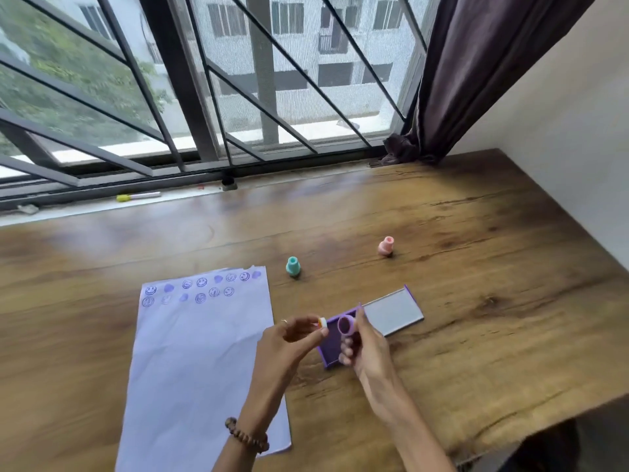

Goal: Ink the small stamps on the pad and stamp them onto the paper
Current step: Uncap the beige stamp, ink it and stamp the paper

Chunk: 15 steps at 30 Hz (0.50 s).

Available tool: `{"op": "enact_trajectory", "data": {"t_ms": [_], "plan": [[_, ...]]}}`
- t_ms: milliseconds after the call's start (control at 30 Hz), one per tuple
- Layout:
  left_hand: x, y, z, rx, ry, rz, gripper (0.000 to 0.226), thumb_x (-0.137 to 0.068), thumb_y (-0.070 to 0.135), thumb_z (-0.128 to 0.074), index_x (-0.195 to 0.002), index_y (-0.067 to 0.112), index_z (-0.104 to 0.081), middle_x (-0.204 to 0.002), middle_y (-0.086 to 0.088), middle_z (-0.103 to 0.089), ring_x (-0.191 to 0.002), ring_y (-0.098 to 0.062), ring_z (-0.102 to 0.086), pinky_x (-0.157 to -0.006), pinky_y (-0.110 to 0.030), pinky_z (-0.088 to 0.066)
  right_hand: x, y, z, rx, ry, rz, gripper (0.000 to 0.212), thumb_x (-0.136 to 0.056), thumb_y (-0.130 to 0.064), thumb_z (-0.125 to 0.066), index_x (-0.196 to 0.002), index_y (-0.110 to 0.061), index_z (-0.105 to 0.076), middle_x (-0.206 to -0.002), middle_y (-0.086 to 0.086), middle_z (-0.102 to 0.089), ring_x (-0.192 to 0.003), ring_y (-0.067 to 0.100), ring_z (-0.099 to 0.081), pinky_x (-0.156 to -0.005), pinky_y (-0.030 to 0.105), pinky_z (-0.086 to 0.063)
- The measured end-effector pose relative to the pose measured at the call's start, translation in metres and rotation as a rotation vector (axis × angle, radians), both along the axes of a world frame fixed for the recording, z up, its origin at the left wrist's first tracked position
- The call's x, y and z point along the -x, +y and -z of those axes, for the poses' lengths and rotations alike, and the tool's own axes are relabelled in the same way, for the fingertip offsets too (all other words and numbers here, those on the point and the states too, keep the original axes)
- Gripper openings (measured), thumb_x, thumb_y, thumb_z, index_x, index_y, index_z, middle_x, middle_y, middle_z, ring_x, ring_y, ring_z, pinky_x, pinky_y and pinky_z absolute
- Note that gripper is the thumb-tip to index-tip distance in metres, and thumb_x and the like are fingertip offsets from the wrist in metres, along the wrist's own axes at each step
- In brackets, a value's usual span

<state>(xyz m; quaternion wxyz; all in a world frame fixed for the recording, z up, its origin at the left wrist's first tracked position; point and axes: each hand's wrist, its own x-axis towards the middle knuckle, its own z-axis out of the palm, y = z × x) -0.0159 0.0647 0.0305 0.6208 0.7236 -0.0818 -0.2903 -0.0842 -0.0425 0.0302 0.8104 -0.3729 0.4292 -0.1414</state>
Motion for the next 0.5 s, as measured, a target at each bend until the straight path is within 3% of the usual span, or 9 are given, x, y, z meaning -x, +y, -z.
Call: {"op": "enact_trajectory", "data": {"t_ms": [100, 233, 367, 500], "plan": [[-0.007, 0.011, 0.011, -0.179, -0.278, 0.107, 0.011, -0.074, 0.018, -0.075, -0.08, 0.024, -0.069, -0.076, 0.003, -0.072, -0.07, -0.007, -0.065, -0.065, -0.02, -0.051, 0.011, -0.012, -0.007, -0.083, -0.025, 0.042, 0.034, -0.096, -0.024, -0.041, -0.066, -0.01, -0.05, -0.041, -0.002, -0.048, -0.033, 0.006, -0.039, -0.032, 0.016, -0.031], [-0.007, 0.02, 0.025, -0.342, -0.575, 0.265, 0.015, -0.08, 0.02, -0.067, -0.091, 0.029, -0.062, -0.079, 0.012, -0.058, -0.076, -0.012, -0.056, -0.064, -0.027, -0.047, 0.03, -0.03, -0.006, 0.228, 0.067, -0.078, 0.027, -0.093, -0.009, -0.046, -0.068, -0.013, -0.056, -0.059, -0.002, -0.058, -0.046, 0.001, -0.052, -0.045, 0.013, -0.044], [-0.002, 0.015, 0.025, -0.406, -0.623, 0.266, 0.041, -0.081, 0.02, -0.066, -0.12, 0.022, -0.055, -0.107, 0.004, -0.058, -0.099, -0.017, -0.05, -0.076, -0.025, -0.041, 0.04, -0.043, -0.003, 0.488, 0.139, -0.17, 0.018, -0.089, -0.005, -0.053, -0.077, -0.015, -0.061, -0.074, 0.005, -0.063, -0.066, 0.01, -0.06, -0.056, 0.015, -0.05], [-0.001, 0.011, 0.026, -0.478, -0.711, 0.317, 0.077, -0.067, 0.058, -0.066, -0.134, 0.03, -0.041, -0.13, 0.001, -0.049, -0.11, -0.021, -0.047, -0.089, -0.031, -0.041, 0.045, -0.044, -0.001, 0.723, 0.284, -0.264, 0.008, -0.08, -0.015, -0.067, -0.077, -0.022, -0.065, -0.073, 0.001, -0.065, -0.064, 0.008, -0.059, -0.062, 0.016, -0.046]]}}
